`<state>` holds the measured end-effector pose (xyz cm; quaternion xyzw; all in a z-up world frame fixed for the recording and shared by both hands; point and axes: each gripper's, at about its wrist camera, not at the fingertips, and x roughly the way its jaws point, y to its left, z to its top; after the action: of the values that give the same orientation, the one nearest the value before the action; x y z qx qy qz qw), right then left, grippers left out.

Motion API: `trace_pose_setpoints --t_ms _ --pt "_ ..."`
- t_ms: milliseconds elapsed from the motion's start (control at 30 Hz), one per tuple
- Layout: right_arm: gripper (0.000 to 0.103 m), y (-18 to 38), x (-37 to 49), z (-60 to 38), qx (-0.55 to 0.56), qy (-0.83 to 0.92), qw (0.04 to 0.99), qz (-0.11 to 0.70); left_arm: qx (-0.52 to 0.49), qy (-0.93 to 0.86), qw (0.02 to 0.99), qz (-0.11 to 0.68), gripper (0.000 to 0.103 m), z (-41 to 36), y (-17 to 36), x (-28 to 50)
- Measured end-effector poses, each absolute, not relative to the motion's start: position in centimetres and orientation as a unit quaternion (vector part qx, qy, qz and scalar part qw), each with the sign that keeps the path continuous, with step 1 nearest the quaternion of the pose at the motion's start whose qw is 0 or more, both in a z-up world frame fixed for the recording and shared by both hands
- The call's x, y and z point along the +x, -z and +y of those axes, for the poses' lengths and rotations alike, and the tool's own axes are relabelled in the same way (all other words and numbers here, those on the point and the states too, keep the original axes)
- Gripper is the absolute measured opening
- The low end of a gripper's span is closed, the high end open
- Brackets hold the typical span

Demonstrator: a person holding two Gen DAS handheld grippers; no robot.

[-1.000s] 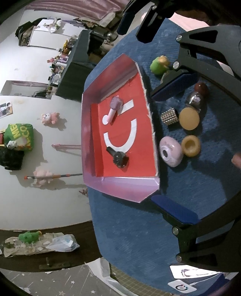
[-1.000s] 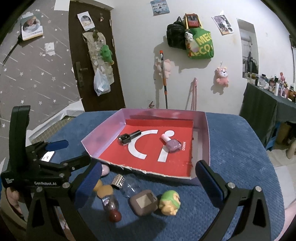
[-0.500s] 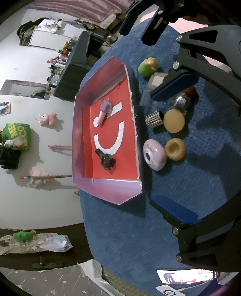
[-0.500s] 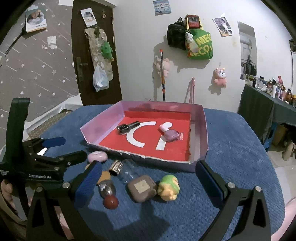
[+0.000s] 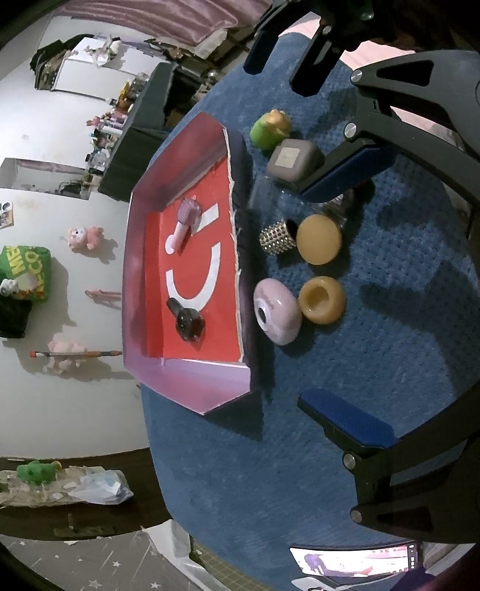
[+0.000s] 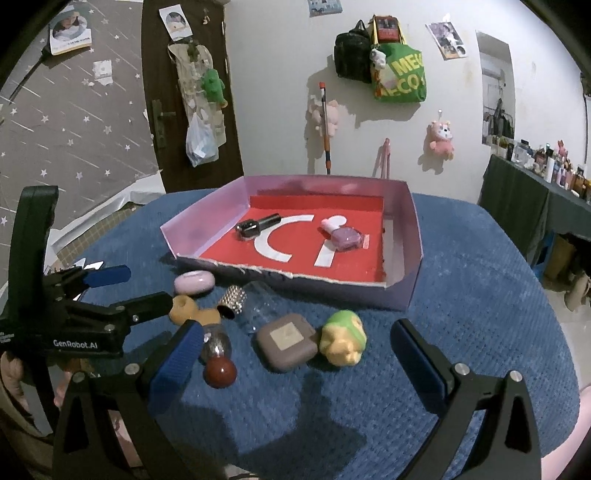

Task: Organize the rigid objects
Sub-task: 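Withdraw both tools from the box back toward the remaining items, then grasp the amber ring with the left tool while the right tool grasps the glass bottle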

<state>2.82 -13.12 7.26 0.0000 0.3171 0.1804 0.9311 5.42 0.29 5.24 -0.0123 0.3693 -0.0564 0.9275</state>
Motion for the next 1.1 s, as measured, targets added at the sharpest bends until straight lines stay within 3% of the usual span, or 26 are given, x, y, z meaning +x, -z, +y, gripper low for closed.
trace_pose_setpoints --t_ms 200,267,667,900,1100 --pt "0.103 -5.9 3.0 -13.1 0.005 -0.182 0.924 0.336 -0.011 0.051 0.925 0.376 0.101 0.7 -4.4 5.4" --pt "0.097 -5.4 3.1 -13.1 0.007 -0.183 0.921 0.344 -0.013 0.05 0.924 0.379 0.1 0.8 -4.1 5.6" --pt "0.076 -3.6 2.1 -10.6 -0.006 -0.249 0.898 0.362 -0.02 0.042 0.915 0.4 0.08 1.7 -2.7 6.1" --pt "0.066 -2.6 2.1 -9.0 -0.012 -0.284 0.889 0.358 -0.029 0.049 0.906 0.418 0.059 2.0 -1.5 6.8" --pt "0.057 -1.7 2.9 -8.0 -0.018 -0.296 0.884 0.361 -0.021 0.057 0.907 0.417 0.058 1.5 -1.1 7.1"
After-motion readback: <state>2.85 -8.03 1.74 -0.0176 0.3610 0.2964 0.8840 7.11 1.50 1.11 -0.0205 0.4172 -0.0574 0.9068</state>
